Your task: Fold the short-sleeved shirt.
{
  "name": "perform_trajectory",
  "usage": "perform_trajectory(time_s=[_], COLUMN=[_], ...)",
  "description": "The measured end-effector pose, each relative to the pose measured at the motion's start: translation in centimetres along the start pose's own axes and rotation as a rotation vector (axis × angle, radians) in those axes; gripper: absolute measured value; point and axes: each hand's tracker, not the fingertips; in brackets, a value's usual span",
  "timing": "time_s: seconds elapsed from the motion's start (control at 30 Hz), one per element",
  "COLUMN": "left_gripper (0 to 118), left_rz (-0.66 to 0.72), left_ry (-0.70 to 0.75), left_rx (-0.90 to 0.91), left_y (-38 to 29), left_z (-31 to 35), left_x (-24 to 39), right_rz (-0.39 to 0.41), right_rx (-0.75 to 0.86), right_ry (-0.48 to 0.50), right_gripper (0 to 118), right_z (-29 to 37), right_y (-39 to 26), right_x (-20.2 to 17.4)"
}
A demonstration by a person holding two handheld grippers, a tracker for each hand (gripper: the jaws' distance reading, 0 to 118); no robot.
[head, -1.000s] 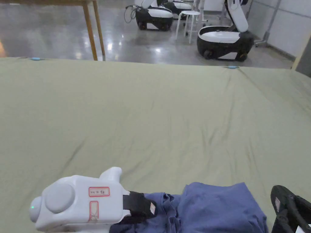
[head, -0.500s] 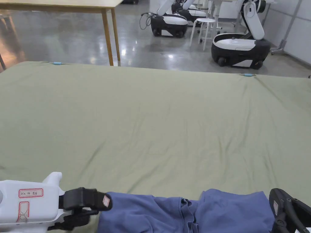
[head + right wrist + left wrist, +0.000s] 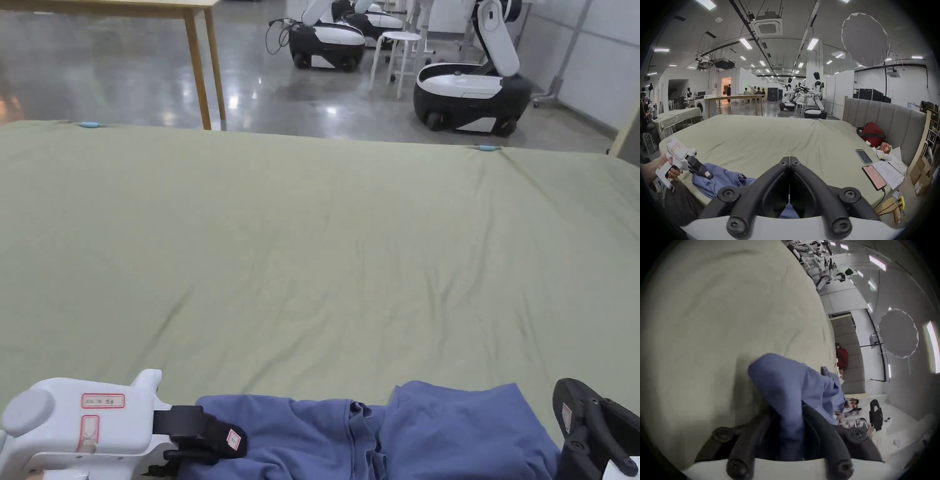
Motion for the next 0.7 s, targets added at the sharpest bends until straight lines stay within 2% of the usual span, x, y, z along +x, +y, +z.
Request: perform_trajectory(time_s=[0.1, 0.23, 0.4, 0.53, 0.7], left_gripper=[9, 9, 9, 9, 9], left_rz=[0.021, 0.022, 0.021, -0.074, -0.184], left_ry=[-0.038, 0.070, 0.280, 0.312, 0.354], left_rx=[0.068, 0.197, 0.309, 0.302, 0.249], left_y=[-0.3, -0.5, -1.4, -1.4, -1.5], left_z=[2.4, 8.7, 14.8, 13.2, 7.1], left_x=[1.1, 1.9, 5.3, 9.7, 15.4], right_rz=[-0.002, -0.009, -0.028, -0.037, -0.040], right_rx=[0.004, 0.023, 0.034, 0.038, 0.043], right_ry=[-0.002, 0.001, 0.024, 0.039, 0.035], right_gripper=[1, 1, 1, 1, 1], right_z=[0.0, -0.4, -1.3, -1.4, -0.4], right_y=[0.1, 0.4, 0.4, 0.3, 0.1], right_x=[0.3, 0.6, 0.7, 0.6, 1.2])
